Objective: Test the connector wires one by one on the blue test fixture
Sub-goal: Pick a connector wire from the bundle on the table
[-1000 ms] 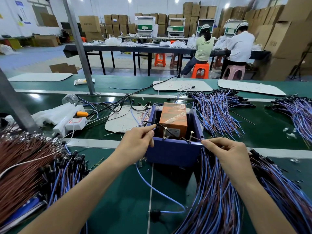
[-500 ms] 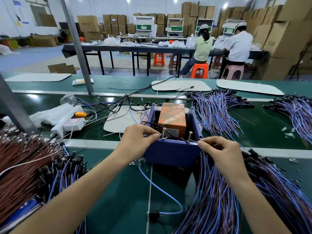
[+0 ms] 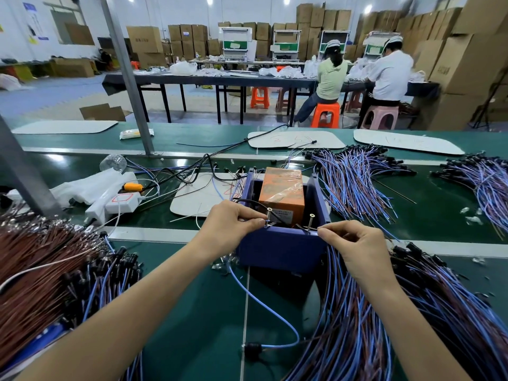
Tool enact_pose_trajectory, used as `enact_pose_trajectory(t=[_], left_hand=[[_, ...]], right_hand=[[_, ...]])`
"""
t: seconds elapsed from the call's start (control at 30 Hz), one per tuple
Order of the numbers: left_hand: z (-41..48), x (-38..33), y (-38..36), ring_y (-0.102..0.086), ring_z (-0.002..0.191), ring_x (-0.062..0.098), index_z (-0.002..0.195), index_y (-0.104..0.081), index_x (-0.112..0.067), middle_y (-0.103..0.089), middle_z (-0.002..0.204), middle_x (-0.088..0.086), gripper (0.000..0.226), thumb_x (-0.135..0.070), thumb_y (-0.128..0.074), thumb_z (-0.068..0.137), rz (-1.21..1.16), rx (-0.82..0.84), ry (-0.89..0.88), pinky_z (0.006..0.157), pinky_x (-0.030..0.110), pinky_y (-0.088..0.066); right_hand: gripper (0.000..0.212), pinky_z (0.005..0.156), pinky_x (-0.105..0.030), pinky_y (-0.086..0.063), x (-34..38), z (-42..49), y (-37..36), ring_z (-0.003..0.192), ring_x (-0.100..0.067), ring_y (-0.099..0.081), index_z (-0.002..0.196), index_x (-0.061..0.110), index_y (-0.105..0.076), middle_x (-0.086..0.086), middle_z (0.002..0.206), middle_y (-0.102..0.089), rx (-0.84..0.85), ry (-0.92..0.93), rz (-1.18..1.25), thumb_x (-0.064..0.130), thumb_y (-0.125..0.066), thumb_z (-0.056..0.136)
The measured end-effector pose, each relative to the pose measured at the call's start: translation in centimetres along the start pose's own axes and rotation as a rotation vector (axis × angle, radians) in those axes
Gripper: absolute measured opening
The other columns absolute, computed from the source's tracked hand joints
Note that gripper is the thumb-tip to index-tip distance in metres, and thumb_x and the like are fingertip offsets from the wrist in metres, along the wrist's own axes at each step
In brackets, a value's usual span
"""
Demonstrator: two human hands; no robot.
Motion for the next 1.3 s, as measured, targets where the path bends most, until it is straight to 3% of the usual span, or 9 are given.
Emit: enact_pose_trajectory(t=[0.1, 0.17, 0.23, 0.37, 0.53, 0.73, 1.03, 1.2, 1.3], left_hand=[[0.2, 0.0, -0.3, -0.046, 0.044, -0.012, 0.098, -0.076, -0.012, -0.058, 0.073, -0.017, 0.014, -0.013, -0.069, 0.086, 0.014, -0.021, 0.015, 0.048, 0.002, -0.030], [0.3, 0.1, -0.2, -0.053, 0.055, -0.011, 0.092, -0.077, -0.016, -0.067, 0.061, -0.009, 0.011, -0.012, -0.072, 0.083, 0.010, -0.057, 0.020, 0.059, 0.002, -0.036], [0.2, -0.1, -0.1, -0.060, 0.066, -0.005, 0.082, -0.073, -0.023, -0.070, 0.072, -0.012, 0.013, -0.010, -0.073, 0.081, 0.001, -0.088, -0.007, 0.069, 0.010, -0.043], [-0.1, -0.2, -0.1, -0.065, 0.073, 0.005, 0.076, -0.069, -0.028, -0.072, 0.074, -0.008, 0.019, -0.010, -0.072, 0.081, 0.032, -0.123, -0.054, 0.075, 0.019, -0.050], [-0.5, -0.6, -0.2, -0.060, 0.069, -0.011, 0.083, -0.073, -0.017, -0.066, 0.075, -0.020, 0.012, -0.005, -0.070, 0.082, 0.041, -0.171, -0.116, 0.069, 0.003, -0.041], [-0.8, -0.6, -0.2, -0.058, 0.071, -0.013, 0.086, -0.074, -0.012, -0.064, 0.075, -0.019, 0.010, -0.003, -0.071, 0.081, 0.041, -0.219, -0.173, 0.068, 0.002, -0.039], [-0.7, -0.7, -0.3, -0.058, 0.076, -0.013, 0.087, -0.074, -0.011, -0.062, 0.078, -0.019, 0.009, -0.006, -0.073, 0.080, 0.066, -0.251, -0.216, 0.070, 0.002, -0.039], [-0.9, -0.3, -0.3, -0.058, 0.073, -0.010, 0.084, -0.074, -0.012, -0.063, 0.077, -0.019, 0.009, -0.005, -0.073, 0.080, 0.049, -0.261, -0.217, 0.070, 0.003, -0.040], [-0.8, -0.2, -0.5, -0.060, 0.073, -0.007, 0.083, -0.073, -0.014, -0.064, 0.077, -0.019, 0.010, -0.005, -0.073, 0.079, 0.035, -0.261, -0.204, 0.070, 0.006, -0.043]], right_hand=[[0.017, 0.058, -0.008, -0.041, 0.0, 0.1, 0.0, 0.057, 0.003, -0.051, 0.070, 0.028, -0.072, 0.000, 0.075, -0.067, -0.003, 0.009, -0.021, 0.015, -0.077, 0.078], [0.018, 0.058, -0.009, -0.040, 0.0, 0.3, 0.0, 0.057, 0.003, -0.050, 0.070, 0.030, -0.072, 0.000, 0.074, -0.066, -0.008, 0.016, -0.027, 0.015, -0.077, 0.078], [0.019, 0.060, -0.012, -0.040, -0.2, 0.4, 0.0, 0.058, 0.001, -0.050, 0.069, 0.030, -0.072, -0.002, 0.075, -0.066, -0.014, 0.018, -0.028, 0.015, -0.078, 0.078], [0.018, 0.060, -0.011, -0.040, -0.4, 0.6, -0.3, 0.058, 0.002, -0.050, 0.071, 0.030, -0.073, -0.002, 0.076, -0.064, -0.009, 0.024, -0.014, 0.015, -0.077, 0.078], [0.020, 0.065, -0.015, -0.043, -0.6, 0.6, -0.6, 0.063, 0.001, -0.055, 0.071, 0.033, -0.072, -0.001, 0.080, -0.065, -0.015, 0.030, -0.009, 0.015, -0.077, 0.078], [0.024, 0.062, -0.011, -0.044, -0.7, 0.6, -0.7, 0.073, -0.009, -0.058, 0.071, 0.037, -0.071, -0.005, 0.083, -0.064, -0.028, 0.037, 0.005, 0.015, -0.077, 0.079], [0.021, 0.069, -0.022, -0.046, -0.7, 0.6, -0.9, 0.078, -0.017, -0.058, 0.072, 0.035, -0.070, -0.007, 0.086, -0.064, -0.041, 0.035, 0.009, 0.017, -0.075, 0.081], [0.023, 0.062, -0.009, -0.041, -0.8, 0.5, -1.2, 0.065, -0.002, -0.053, 0.070, 0.032, -0.068, -0.006, 0.082, -0.063, -0.061, 0.049, 0.002, 0.013, -0.074, 0.081], [0.024, 0.060, -0.011, -0.040, -1.0, 0.5, -1.2, 0.060, -0.001, -0.049, 0.069, 0.031, -0.067, -0.008, 0.078, -0.063, -0.084, 0.045, 0.006, 0.012, -0.073, 0.082]])
Point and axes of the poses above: each hand's wrist, its own z-axis towards the middle knuckle, its own y-axis out of the back of the hand, x = y × z, the point moved 6 cm from there along z, towards the middle knuckle
